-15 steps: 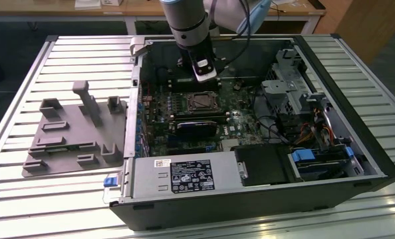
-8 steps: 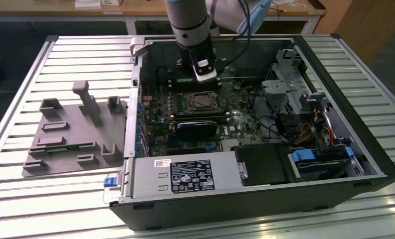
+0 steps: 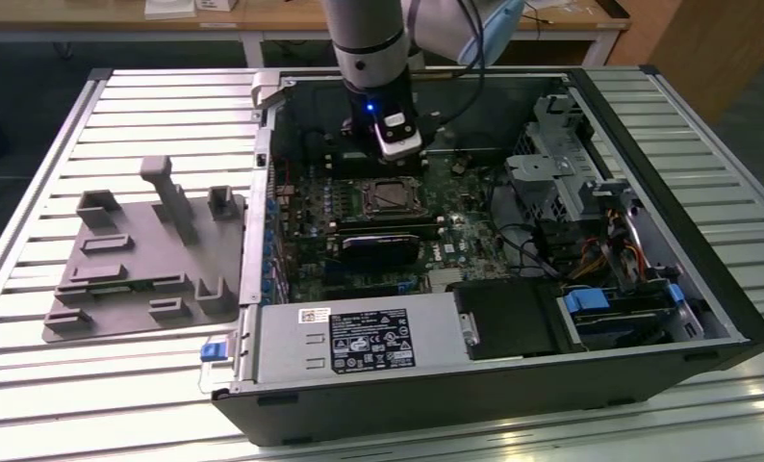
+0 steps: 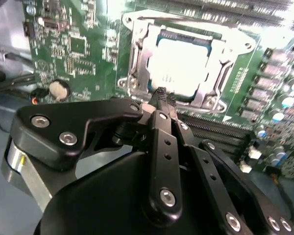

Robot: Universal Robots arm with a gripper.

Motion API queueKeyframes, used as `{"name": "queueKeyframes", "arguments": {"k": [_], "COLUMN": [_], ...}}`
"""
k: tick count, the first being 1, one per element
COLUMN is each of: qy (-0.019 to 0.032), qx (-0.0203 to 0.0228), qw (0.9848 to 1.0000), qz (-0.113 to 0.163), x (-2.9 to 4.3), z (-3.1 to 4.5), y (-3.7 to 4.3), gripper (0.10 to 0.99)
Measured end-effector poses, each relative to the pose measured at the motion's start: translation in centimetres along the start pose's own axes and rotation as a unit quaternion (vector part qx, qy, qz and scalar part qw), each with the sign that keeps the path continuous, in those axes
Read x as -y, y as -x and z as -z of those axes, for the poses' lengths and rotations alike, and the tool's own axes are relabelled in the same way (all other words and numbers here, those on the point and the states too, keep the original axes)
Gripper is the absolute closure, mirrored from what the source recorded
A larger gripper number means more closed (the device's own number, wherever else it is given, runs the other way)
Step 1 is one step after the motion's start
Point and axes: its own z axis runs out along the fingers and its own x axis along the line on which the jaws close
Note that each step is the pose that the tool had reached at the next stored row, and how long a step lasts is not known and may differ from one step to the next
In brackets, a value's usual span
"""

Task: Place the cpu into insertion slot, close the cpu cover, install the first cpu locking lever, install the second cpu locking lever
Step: 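Install the first cpu locking lever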

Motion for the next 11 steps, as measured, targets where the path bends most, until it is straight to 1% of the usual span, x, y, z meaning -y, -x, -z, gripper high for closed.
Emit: {"name": "queueKeyframes", "arguments": {"k": [3, 9, 11], "qy": [-0.0036, -0.0081, -0.0110], "qx": [0.0010, 0.0018, 0.0022], "qw": [1.0000, 1.0000, 0.9999], "qz": [0.001, 0.002, 0.002], "x": [0.48, 1.64, 1.98], "z": [0.02, 0.09, 0.11], "y": [0.19, 0.65, 0.79], "gripper": [0.984, 0.984, 0.984]}}
